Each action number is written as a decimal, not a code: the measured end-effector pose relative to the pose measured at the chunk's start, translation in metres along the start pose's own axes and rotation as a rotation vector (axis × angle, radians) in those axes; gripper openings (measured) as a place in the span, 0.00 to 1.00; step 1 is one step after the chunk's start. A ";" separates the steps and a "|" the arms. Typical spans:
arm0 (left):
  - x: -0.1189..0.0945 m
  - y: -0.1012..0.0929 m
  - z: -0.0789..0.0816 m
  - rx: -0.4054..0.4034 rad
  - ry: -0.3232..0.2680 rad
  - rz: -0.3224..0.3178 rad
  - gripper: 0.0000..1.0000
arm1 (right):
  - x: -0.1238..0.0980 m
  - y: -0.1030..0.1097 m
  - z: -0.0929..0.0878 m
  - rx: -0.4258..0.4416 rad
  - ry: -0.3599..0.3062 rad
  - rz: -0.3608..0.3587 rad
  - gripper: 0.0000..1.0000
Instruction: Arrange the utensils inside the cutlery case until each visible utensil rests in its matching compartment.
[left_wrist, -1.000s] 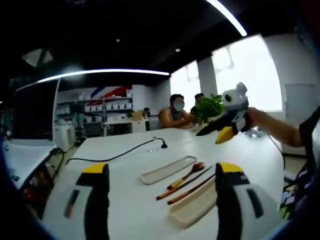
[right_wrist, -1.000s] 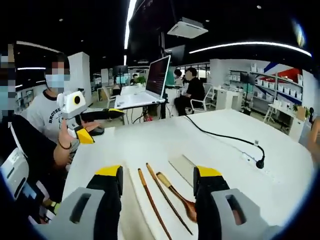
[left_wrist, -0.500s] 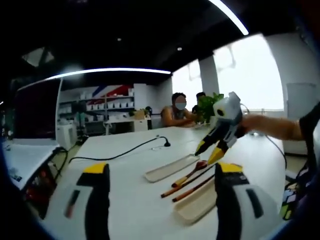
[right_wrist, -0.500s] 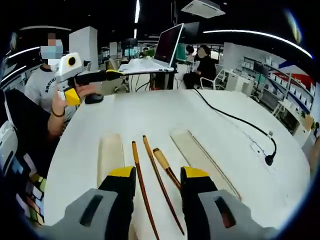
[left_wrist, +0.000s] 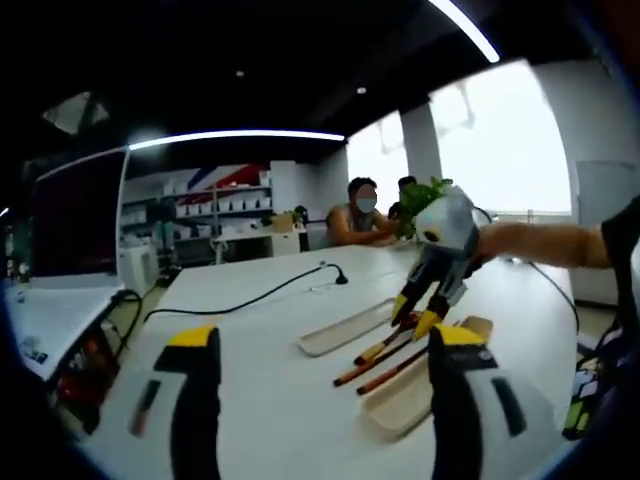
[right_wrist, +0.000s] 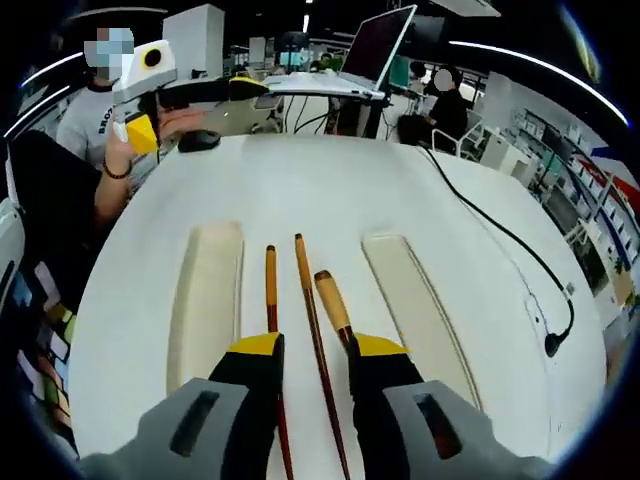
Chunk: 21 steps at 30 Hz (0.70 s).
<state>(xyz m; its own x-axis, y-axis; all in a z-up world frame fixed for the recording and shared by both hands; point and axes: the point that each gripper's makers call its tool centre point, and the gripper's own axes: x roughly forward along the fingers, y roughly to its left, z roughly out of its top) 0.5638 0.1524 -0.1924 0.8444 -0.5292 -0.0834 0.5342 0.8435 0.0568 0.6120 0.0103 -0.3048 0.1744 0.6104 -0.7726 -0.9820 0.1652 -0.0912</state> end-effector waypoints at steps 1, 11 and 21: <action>0.000 0.000 0.000 0.000 0.001 -0.001 0.91 | 0.002 -0.001 -0.001 -0.001 0.007 0.001 0.24; 0.002 0.004 -0.003 -0.002 0.008 -0.002 0.90 | 0.013 0.002 -0.001 -0.039 0.091 0.075 0.14; 0.001 0.008 -0.002 -0.001 0.003 -0.004 0.90 | 0.023 -0.010 0.000 -0.035 0.153 0.074 0.11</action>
<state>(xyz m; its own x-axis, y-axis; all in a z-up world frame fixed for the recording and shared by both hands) 0.5688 0.1587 -0.1938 0.8422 -0.5323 -0.0862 0.5375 0.8415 0.0552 0.6261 0.0222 -0.3218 0.0913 0.4941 -0.8646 -0.9941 0.0957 -0.0503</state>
